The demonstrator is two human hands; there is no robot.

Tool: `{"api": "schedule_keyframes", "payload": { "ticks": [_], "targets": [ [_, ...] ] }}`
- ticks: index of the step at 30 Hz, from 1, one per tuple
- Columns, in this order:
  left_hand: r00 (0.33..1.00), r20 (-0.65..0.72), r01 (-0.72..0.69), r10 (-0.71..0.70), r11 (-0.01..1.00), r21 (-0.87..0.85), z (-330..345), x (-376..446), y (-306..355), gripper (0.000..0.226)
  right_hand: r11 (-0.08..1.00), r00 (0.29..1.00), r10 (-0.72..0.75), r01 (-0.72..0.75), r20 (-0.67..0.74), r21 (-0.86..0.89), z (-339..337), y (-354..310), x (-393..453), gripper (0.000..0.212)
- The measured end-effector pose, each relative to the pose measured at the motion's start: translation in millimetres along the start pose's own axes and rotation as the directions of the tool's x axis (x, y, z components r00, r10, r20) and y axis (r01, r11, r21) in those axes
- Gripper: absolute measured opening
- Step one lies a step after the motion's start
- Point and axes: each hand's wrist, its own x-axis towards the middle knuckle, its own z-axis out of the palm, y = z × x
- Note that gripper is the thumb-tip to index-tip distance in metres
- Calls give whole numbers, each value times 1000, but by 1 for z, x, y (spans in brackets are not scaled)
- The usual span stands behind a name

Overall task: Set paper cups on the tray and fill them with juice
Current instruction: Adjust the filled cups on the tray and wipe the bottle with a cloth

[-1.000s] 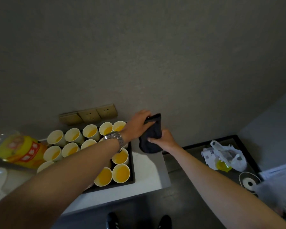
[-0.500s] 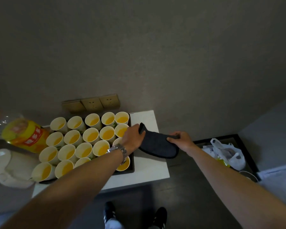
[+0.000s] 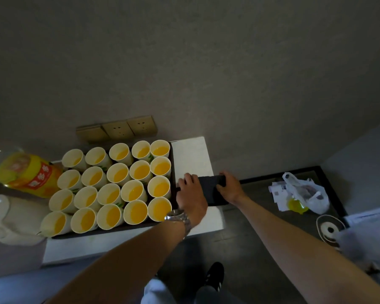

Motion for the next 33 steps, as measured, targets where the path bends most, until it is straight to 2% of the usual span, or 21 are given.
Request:
{"api": "schedule_keyframes", "payload": {
  "ticks": [3, 6, 8, 10, 14, 16, 19, 21, 24, 26, 29, 33],
  "targets": [
    [997, 36, -65, 66, 997, -36, 26, -5, -2, 70, 965, 995, -87, 71, -51, -251, 20, 5, -10, 53],
    [984, -97, -144, 147, 989, 37, 40, -3, -6, 69, 856, 968, -233, 157, -96, -493, 35, 6, -23, 53],
    [960, -135, -243, 245, 970, 32, 47, -4, -4, 68, 815, 943, -321, 224, -93, -534, 45, 2, -30, 49],
    [950, -82, -300, 300, 954, 5, 53, -6, -2, 66, 819, 938, -336, 249, -81, -516, 56, 2, -32, 52],
    [967, 6, -256, 256, 965, -51, 69, 0, -10, 65, 869, 958, -276, 215, -77, -446, 68, 0, -38, 71],
    [969, 21, -247, 247, 969, 17, 76, 7, -16, 72, 870, 973, -227, 187, -34, -456, 71, -1, -38, 75],
    [977, 33, -211, 209, 973, 97, 81, 14, -17, 79, 774, 953, -304, 248, 1, -582, 73, -2, -30, 79],
    [987, 52, -159, 155, 984, 83, 82, 20, -15, 83, 722, 950, -312, 255, 26, -643, 77, -1, -20, 86],
    [994, 60, -89, 88, 996, 9, 87, 35, -12, 93, 713, 946, -321, 270, 41, -647, 76, -6, -9, 102],
    [997, 44, -68, 69, 997, -20, 89, 45, -9, 92, 696, 948, -312, 271, 60, -666, 76, -6, 4, 108],
    [999, 33, -27, 30, 996, -89, 85, 64, -5, 87, 693, 958, -281, 239, 51, -680, 71, -11, 27, 97],
    [1000, 23, 17, -14, 994, -110, 79, 92, 0, 83, 613, 946, -302, 285, 115, -737, 60, -20, 62, 73]
  ]
}}
